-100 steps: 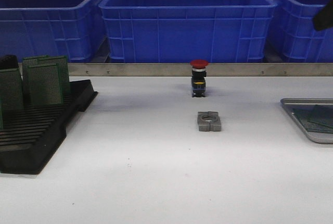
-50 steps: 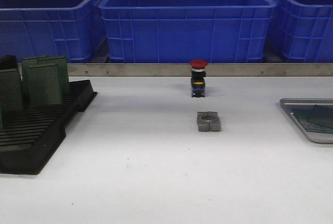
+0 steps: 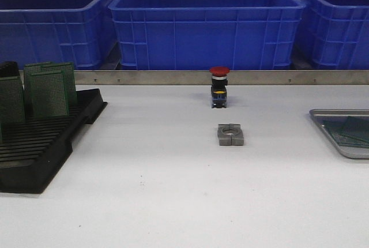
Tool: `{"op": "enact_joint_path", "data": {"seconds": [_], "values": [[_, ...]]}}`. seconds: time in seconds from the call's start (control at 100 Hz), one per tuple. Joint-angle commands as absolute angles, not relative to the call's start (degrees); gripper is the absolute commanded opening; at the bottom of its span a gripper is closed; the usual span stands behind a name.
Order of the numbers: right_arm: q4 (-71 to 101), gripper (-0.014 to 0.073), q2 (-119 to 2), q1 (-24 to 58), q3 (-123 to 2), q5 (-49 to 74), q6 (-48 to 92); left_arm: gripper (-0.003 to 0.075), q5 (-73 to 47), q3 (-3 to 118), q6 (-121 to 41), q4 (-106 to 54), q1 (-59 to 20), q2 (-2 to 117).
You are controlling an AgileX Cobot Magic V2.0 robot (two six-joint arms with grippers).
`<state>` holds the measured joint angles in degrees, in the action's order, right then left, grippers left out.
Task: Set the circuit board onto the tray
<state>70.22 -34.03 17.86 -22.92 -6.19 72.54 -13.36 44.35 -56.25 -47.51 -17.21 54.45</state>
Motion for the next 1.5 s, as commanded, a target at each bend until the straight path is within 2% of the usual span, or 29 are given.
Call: {"op": "enact_joint_path", "data": {"seconds": [0.0, 0.3, 0.62, 1.38, 1.49], "values": [[70.0, -0.0062, -30.4, 18.0, -22.4, -7.3, 73.1, -0.0020, -7.0, 42.0, -56.2, -49.3, -18.9, 49.4], [70.0, -0.0062, -19.4, 18.0, -17.1, -2.0, 73.1, -0.0020, -3.5, 28.8, -56.2, -51.8, -20.9, 33.0], [70.0, -0.0062, -16.9, 18.0, -15.9, -0.6, 73.1, -0.0020, -3.4, 20.9, -56.2, -51.8, -20.9, 20.6], [70.0, -0.0062, -16.9, 18.0, -15.9, -0.3, 73.1, -0.0020, -3.6, 20.3, -56.2, -51.8, -20.9, 20.2], [70.0, -0.0062, -16.9, 18.0, -15.9, -0.3, 73.1, -0.0020, -2.2, 20.1, -53.6, -47.1, -19.8, 20.0]]}}
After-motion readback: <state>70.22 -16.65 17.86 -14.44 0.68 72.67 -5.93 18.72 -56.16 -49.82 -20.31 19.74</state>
